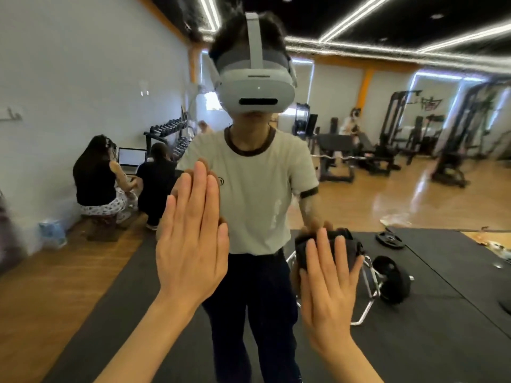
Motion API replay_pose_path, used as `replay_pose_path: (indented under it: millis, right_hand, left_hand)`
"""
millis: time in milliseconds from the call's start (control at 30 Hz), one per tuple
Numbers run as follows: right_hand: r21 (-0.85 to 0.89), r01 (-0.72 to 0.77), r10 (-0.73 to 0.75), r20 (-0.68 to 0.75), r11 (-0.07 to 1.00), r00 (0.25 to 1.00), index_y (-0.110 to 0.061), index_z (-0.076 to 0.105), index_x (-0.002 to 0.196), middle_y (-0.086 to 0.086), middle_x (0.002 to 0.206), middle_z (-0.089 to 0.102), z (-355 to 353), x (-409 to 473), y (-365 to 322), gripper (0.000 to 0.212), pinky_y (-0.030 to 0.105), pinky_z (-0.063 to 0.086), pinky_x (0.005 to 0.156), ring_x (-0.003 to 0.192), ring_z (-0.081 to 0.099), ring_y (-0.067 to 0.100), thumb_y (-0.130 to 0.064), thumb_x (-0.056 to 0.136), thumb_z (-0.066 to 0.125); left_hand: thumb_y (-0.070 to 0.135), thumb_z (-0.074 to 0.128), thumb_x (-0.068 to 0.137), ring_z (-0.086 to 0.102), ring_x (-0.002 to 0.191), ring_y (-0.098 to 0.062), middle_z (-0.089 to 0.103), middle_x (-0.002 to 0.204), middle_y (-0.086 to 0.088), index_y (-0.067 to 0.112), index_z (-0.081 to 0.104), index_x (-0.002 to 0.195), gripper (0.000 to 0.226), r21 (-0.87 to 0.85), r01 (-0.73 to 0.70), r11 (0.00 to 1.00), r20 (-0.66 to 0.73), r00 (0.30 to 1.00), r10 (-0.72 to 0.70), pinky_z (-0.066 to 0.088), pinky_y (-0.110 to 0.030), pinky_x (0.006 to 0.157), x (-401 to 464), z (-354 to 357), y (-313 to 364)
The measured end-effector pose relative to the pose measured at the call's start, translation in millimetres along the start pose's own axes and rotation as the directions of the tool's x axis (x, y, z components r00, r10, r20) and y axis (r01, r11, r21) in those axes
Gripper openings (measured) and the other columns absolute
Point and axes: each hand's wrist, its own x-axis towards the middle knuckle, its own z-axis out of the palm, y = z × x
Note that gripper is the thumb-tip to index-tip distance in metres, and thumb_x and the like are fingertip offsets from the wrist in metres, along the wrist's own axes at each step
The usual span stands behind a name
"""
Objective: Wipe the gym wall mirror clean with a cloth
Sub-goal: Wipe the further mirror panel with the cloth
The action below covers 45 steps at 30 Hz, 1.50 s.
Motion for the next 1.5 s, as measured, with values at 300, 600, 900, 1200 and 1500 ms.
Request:
replay_pose_path:
  millis: [300, 600, 900, 1200, 1500]
  right_hand:
    - [0.061, -0.025, 0.028, -0.050, 0.998, 0.998, -0.010, 0.026, 0.156, 0.005, 0.166, 0.016, 12.7, 56.9, -36.5, 0.050, 0.046, 0.000, 0.125, 0.155, 0.006, 0.018, -0.014, 0.107, 0.034]
    - [0.173, -0.013, 0.048, -0.200, 0.985, 0.979, -0.003, 0.049, 0.142, 0.013, 0.149, 0.043, 5.4, 116.5, -30.4, 0.043, 0.046, 0.011, 0.124, 0.146, 0.030, 0.022, -0.001, 0.099, 0.057]
    - [0.036, 0.176, -0.176, -0.005, 0.984, 0.984, -0.015, 0.043, 0.146, -0.002, 0.159, 0.037, 10.7, -0.9, -28.3, 0.044, 0.044, 0.010, 0.126, 0.150, 0.030, 0.017, -0.008, 0.103, 0.047]
    - [0.076, 0.020, -0.014, -0.084, 0.997, 0.996, -0.011, 0.040, 0.149, 0.005, 0.161, 0.030, 18.5, 27.4, -39.7, 0.050, 0.044, 0.007, 0.126, 0.152, 0.020, 0.019, -0.005, 0.101, 0.049]
    - [0.288, 0.001, 0.080, -0.268, 0.958, 0.960, -0.003, 0.062, 0.129, 0.014, 0.140, 0.055, -0.7, 131.3, -12.1, 0.038, 0.047, 0.008, 0.124, 0.140, 0.040, 0.032, 0.008, 0.093, 0.065]
  left_hand:
    - [0.023, 0.024, 0.106, -0.008, 0.156, -0.018, -0.017, 0.168, 0.002, 0.012, -0.007, 0.160, 0.063, -0.020, -0.009, 1.000, -0.006, 1.000, 0.009, -0.002, -0.036, 0.127, 1.1, 0.2, -1.4]
    - [0.024, 0.020, 0.108, -0.008, 0.156, -0.018, -0.016, 0.168, 0.000, 0.010, -0.004, 0.160, 0.059, -0.030, -0.030, 0.999, -0.031, 0.999, 0.029, -0.001, -0.037, 0.127, 0.3, 1.4, -2.1]
    - [0.022, 0.023, 0.107, -0.007, 0.156, -0.019, -0.015, 0.168, 0.000, 0.010, -0.004, 0.160, 0.061, -0.024, -0.031, 0.999, -0.038, 0.999, 0.030, 0.000, -0.038, 0.127, -0.6, 3.1, -1.6]
    - [0.021, 0.026, 0.105, -0.008, 0.156, -0.017, -0.017, 0.167, 0.004, 0.011, -0.006, 0.160, 0.064, -0.032, -0.022, 0.999, -0.038, 0.999, 0.021, 0.000, -0.037, 0.127, 0.5, 3.3, -1.3]
    - [0.028, 0.019, 0.108, -0.007, 0.156, -0.015, -0.015, 0.168, 0.007, 0.015, -0.006, 0.161, 0.060, -0.003, 0.003, 1.000, -0.054, 0.999, -0.003, 0.000, -0.036, 0.127, 0.7, 3.7, 1.1]
